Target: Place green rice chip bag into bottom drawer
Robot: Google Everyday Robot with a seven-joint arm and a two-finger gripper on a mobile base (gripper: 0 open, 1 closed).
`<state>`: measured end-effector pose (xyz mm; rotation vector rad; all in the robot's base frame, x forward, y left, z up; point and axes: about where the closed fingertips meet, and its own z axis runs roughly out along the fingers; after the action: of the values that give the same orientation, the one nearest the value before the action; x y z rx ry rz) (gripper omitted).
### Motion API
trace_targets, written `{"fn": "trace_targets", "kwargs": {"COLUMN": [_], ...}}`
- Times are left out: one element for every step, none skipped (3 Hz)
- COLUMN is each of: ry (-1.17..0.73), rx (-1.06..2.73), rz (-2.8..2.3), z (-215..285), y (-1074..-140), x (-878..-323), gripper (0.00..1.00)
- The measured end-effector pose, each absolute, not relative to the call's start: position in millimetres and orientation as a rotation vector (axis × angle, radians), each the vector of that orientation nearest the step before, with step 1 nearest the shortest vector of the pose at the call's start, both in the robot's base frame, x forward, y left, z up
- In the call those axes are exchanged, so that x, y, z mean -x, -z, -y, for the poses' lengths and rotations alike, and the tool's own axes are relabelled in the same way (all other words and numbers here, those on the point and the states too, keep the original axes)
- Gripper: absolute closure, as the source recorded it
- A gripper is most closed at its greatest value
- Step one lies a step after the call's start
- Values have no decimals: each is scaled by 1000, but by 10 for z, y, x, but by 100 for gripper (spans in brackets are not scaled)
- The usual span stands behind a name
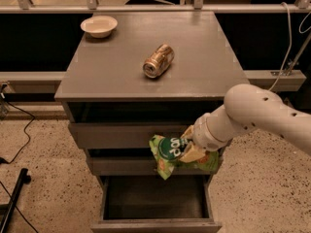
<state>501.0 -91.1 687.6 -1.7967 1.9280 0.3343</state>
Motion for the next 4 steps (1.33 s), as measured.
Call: {"fn": "trace_targets", "kwargs": {"ry": [-354, -360, -451, -529], "rx": [1792, 1766, 1690, 1495], "rz": [-1937, -1952, -1903, -1722], "z": [923, 991, 895, 764], "y": [-6792, -6660, -6308, -6235], "x": [-5009, -4988, -4866, -5003], "gripper": [100, 100, 100, 100]}}
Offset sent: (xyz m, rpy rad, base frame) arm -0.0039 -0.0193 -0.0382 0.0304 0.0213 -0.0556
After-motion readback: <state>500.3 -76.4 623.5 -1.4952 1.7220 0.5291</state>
